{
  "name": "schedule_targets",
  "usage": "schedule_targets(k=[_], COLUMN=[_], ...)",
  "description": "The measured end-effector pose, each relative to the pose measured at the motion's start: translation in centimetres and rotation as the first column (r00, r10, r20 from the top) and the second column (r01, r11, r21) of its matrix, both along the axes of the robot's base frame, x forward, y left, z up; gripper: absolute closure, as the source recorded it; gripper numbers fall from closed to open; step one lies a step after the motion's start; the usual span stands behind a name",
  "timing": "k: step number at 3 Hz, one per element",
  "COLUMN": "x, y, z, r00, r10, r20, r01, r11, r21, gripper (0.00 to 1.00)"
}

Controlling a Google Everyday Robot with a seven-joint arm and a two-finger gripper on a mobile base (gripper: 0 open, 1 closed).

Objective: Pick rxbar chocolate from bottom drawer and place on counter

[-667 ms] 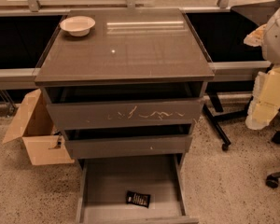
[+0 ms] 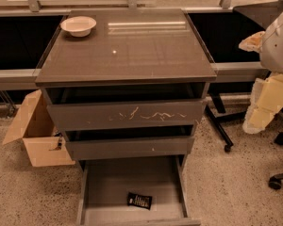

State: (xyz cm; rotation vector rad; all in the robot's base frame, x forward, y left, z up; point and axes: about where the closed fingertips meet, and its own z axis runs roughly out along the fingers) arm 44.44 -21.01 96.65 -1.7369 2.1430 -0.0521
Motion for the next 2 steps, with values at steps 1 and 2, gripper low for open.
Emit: schedule_targets(k=[1, 2], x=[0.5, 1.1], y=[0.7, 2.2], z=[-1.3, -3.3], r00=[0.9981, 0.9908], r10=[0.061, 0.135], r20=[0.007, 0.005], r01=[-0.061, -0.134], r11=[0.995, 0.977], r21=[0.075, 0.164], gripper=[0.0, 0.0])
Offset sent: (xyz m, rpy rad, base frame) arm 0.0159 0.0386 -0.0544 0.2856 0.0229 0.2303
